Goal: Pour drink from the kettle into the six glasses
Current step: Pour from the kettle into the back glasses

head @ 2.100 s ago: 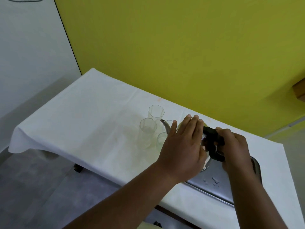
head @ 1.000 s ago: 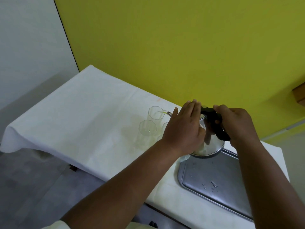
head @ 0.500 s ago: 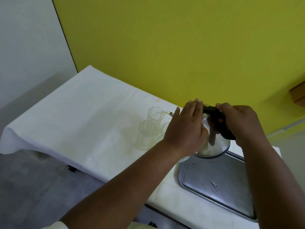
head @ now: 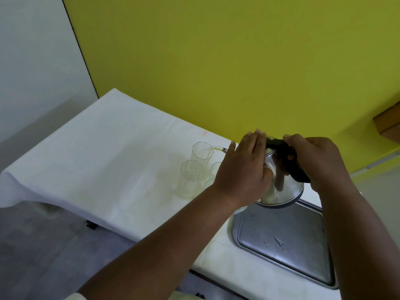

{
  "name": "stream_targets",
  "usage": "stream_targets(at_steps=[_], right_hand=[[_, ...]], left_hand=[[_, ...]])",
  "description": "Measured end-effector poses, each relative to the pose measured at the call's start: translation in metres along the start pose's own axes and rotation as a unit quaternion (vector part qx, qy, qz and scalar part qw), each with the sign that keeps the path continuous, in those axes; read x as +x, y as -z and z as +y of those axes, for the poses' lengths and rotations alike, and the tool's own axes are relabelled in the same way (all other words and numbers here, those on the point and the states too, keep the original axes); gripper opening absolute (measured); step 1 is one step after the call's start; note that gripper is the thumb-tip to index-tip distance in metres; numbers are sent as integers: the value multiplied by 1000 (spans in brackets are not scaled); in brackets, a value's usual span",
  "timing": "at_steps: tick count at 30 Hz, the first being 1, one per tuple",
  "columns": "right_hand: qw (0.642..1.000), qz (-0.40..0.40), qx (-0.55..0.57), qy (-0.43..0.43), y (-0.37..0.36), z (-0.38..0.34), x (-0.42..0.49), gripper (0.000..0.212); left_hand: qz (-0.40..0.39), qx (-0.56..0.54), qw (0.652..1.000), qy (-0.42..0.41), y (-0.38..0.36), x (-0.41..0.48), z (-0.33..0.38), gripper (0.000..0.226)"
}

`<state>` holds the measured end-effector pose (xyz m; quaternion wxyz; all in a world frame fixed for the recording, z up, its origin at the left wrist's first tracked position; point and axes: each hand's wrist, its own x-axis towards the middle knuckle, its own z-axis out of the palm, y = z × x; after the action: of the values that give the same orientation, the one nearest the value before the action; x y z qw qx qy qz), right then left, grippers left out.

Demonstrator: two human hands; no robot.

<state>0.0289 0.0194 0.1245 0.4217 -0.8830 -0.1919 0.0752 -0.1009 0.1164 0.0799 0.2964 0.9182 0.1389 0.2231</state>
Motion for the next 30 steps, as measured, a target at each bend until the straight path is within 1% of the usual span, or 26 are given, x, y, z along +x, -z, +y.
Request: stream_targets(at_steps=[5, 8, 14, 24, 30], right_hand=[[1000, -3, 5, -3, 1, -1, -1, 53], [1000, -4, 4, -3, 1, -1, -2, 54], [1000, -2, 1, -1, 5, -3, -3, 49], [1000, 3, -15, 13, 7, -5, -4, 60], [1000, 3, -10, 12, 8, -6, -4, 61]], left_hand=[[-5, 1, 1000, -1, 1, 0, 0, 66], [-8, 4, 1000, -3, 2, 0, 1, 66], [-7, 1, 1000, -5, 2, -1, 3, 66], [-4, -2, 1000, -8, 4, -1, 5, 67], [-1, -2, 1000, -7, 5, -2, 6, 67]])
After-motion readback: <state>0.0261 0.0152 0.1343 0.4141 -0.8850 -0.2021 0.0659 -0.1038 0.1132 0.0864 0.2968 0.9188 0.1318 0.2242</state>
